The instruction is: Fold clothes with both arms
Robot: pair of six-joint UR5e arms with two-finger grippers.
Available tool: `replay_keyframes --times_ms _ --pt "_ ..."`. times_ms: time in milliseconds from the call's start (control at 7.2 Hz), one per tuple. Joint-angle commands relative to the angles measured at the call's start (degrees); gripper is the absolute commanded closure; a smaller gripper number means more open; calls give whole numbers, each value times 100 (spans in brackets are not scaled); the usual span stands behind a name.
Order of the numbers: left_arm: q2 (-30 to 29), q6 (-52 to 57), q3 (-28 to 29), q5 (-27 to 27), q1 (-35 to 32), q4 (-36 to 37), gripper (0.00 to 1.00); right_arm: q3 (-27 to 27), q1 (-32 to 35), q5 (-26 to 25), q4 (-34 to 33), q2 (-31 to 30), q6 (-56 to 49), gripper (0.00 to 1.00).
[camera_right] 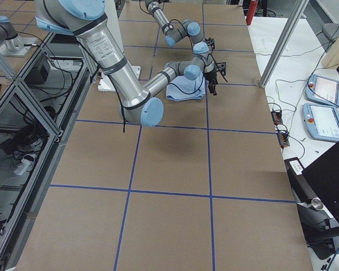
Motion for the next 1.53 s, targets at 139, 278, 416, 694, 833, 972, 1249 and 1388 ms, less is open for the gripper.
replay_keyframes --times_ms 139,278,416,694,833,972,1249,1388 --pt "-47 609 182 -734 -557 -746 0 658 -898 -936 -432 -66 904 0" --pt "-38 610 182 -747 -576 -776 0 835 -1382 -1569 -844 -66 1318 0" --pt "-37 610 182 -747 -585 -776 0 784 -1735 -2027 -866 -153 1644 14" --pt "6 610 156 -756 -576 -785 0 636 -1800 -2225 -822 -347 1586 38" --pt "15 610 156 -756 -576 -785 0 573 -1800 -2373 -813 -338 1568 40" --pt "76 610 121 -756 -576 -785 0 564 -1791 -2418 -796 -321 1568 43" --pt "191 610 85 -756 -576 -898 0 564 -1712 -2428 -787 -303 1603 69" --pt "182 610 77 -756 -576 -899 0 460 -1712 -2428 -778 -321 1603 83"
